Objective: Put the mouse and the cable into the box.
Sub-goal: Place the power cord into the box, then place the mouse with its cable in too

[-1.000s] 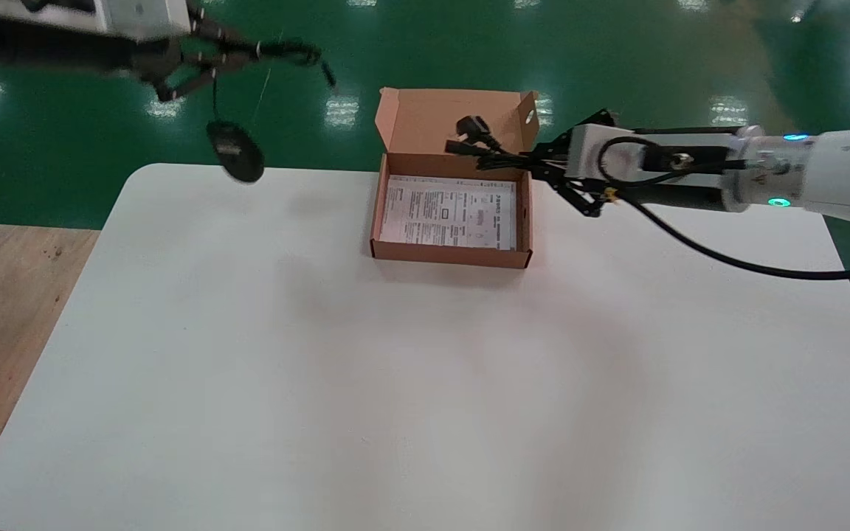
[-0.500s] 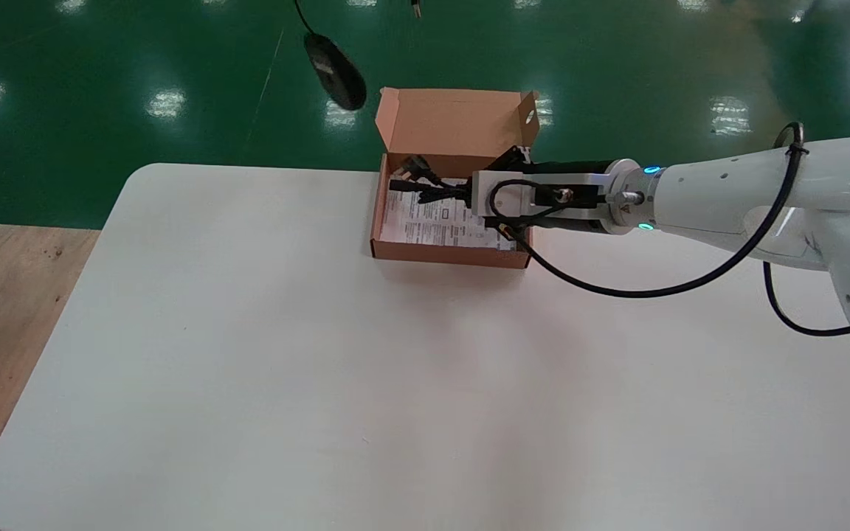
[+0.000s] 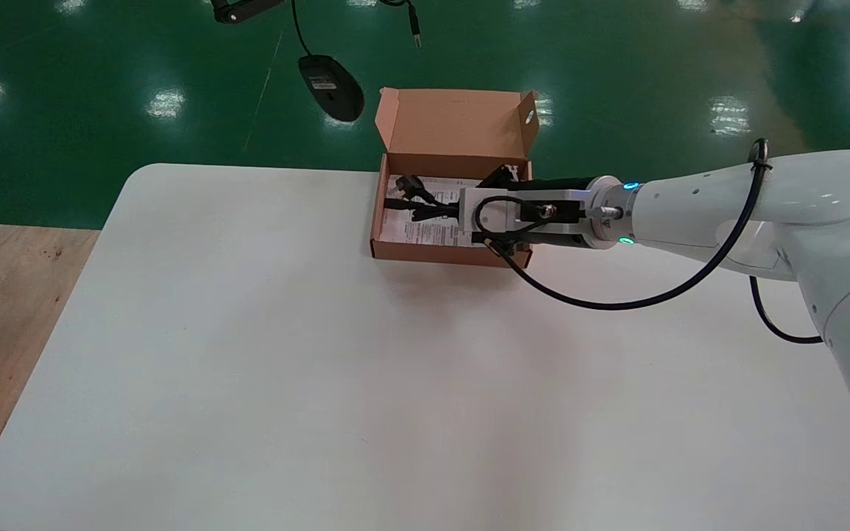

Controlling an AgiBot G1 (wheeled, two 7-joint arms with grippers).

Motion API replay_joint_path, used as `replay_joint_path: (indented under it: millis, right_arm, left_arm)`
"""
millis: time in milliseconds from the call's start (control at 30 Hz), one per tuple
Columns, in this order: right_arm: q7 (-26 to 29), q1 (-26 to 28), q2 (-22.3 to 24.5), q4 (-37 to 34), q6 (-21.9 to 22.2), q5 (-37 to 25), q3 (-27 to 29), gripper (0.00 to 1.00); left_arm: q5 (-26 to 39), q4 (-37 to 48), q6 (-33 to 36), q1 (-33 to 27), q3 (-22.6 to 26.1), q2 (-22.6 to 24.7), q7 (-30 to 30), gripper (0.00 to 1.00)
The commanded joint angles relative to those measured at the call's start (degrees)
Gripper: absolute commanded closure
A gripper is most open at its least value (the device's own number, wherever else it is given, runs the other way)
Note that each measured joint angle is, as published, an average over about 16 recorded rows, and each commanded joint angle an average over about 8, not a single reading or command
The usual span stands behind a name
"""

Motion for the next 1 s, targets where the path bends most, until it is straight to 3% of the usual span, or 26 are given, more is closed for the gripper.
replay_joint_path:
  millis: [33,100,267,333,767,1000]
  right_arm:
    - [0.62,-0.27,-0.10,0.54,0.31,0.19,-0.42,0.97]
    - [1.34,-0.60,-0.14,1.20,0.76,0.44,-1.07,0.81]
    - [3.05,-1.19,-0.16,2.64,1.94,1.19,-2.81,0.19]
    - [3.58,-1.33,-0.14,3.12,2.40,1.53,-3.53,0.02]
    - [5.75,-1.31,0.10,4.38,5.33,4.58,-7.35,0.00]
    - [8.37,2.52,2.72,1.53,5.38,8.64,-5.85,0.00]
  left_arm:
    - [0.29,0.38,0.09,-0.26,0.21,0.32,0.20,1.00]
    - [0.49,0.91,0.12,-0.59,0.35,0.68,0.66,1.00]
    - [0.90,2.62,0.07,-1.17,0.63,1.47,1.78,1.00]
    - [1.00,3.40,0.04,-1.28,0.71,1.74,2.15,1.00]
    - [0.32,8.47,-0.22,-1.02,0.43,4.08,4.48,1.00]
    - [-2.66,12.66,-1.51,2.65,-1.24,7.88,7.29,1.00]
